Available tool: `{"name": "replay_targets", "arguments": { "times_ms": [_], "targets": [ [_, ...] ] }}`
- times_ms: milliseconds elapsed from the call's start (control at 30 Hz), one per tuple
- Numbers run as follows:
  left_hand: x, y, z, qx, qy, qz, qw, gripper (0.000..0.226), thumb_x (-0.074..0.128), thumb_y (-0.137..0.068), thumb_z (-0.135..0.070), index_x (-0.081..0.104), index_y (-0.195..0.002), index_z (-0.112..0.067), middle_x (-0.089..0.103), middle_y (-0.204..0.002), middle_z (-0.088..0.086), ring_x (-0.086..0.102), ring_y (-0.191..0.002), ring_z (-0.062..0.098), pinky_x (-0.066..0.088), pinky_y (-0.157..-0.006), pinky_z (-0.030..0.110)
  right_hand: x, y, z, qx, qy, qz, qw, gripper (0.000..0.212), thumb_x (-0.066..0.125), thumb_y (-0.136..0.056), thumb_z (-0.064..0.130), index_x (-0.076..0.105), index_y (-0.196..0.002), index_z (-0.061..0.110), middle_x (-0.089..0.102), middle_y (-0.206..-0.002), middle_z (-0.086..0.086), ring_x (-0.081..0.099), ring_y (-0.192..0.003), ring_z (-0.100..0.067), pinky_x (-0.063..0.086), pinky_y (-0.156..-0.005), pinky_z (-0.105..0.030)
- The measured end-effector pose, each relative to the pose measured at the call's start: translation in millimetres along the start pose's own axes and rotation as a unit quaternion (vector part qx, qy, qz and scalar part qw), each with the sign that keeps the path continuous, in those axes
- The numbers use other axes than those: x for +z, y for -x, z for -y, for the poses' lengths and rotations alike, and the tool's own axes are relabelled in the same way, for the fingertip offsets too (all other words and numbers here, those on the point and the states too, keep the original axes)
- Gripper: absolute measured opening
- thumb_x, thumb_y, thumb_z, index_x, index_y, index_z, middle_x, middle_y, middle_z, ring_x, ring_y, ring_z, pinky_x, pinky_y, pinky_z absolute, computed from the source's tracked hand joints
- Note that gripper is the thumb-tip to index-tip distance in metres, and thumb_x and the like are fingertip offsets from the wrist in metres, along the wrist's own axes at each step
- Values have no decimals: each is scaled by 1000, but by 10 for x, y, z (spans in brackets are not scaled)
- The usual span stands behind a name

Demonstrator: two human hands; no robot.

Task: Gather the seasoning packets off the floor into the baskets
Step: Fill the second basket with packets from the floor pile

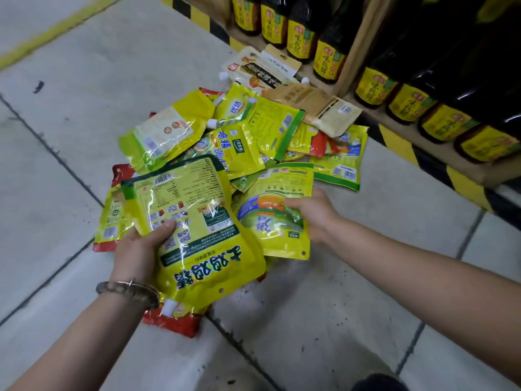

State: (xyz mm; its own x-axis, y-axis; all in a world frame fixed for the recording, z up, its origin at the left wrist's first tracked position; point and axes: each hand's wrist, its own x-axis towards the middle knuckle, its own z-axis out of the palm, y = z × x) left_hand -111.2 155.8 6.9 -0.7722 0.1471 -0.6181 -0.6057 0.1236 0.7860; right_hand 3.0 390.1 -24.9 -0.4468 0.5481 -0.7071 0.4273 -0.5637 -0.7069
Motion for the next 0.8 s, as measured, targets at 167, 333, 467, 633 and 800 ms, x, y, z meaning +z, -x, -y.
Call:
{"name": "replay_targets", "arguments": {
  "times_ms": [167,333,467,633,800],
  "targets": [
    [452,70,-57,-6,-29,76,997,29,73,-76,-14,56,-99,-12,74,-77,-1,70,-67,15,56,-67,35,-835,555,230,-96,-35,-35,994,36,53,-83,-16,59,-102,15,68,-97,-8,65,-86,-24,53,-82,-43],
    [1185,451,-345,43,-93,160,982,102,80,-69,-34,20,-148,-8,45,-137,0,50,-121,19,39,-105,46,-1528,1253,693,-192,-51,-139,970,38,57,-84,-10,55,-102,22,68,-102,-3,65,-94,-21,52,-86,-39],
    [1764,1090,-622,108,-188,227,950,106,79,-62,-43,25,-147,-10,32,-150,3,35,-135,21,25,-114,40,-2027,1846,931,-242,-53,-231,941,43,60,-80,-11,58,-100,27,70,-103,-3,65,-100,-25,49,-95,-49],
    [2337,1893,-976,142,-211,323,912,91,71,-73,-40,26,-146,-9,35,-146,-2,30,-138,21,22,-112,37,-2501,2695,1143,-281,-118,-316,899,37,58,-80,-13,60,-91,22,71,-92,-2,67,-89,-25,51,-90,-52],
    [3049,2736,-1132,216,-273,426,835,45,76,-70,-45,60,-107,-26,61,-116,-3,53,-112,20,37,-98,37,-3170,3554,1123,-276,-172,-393,860,35,59,-79,-12,63,-90,22,74,-92,-8,69,-89,-35,52,-86,-56]
  ]
}}
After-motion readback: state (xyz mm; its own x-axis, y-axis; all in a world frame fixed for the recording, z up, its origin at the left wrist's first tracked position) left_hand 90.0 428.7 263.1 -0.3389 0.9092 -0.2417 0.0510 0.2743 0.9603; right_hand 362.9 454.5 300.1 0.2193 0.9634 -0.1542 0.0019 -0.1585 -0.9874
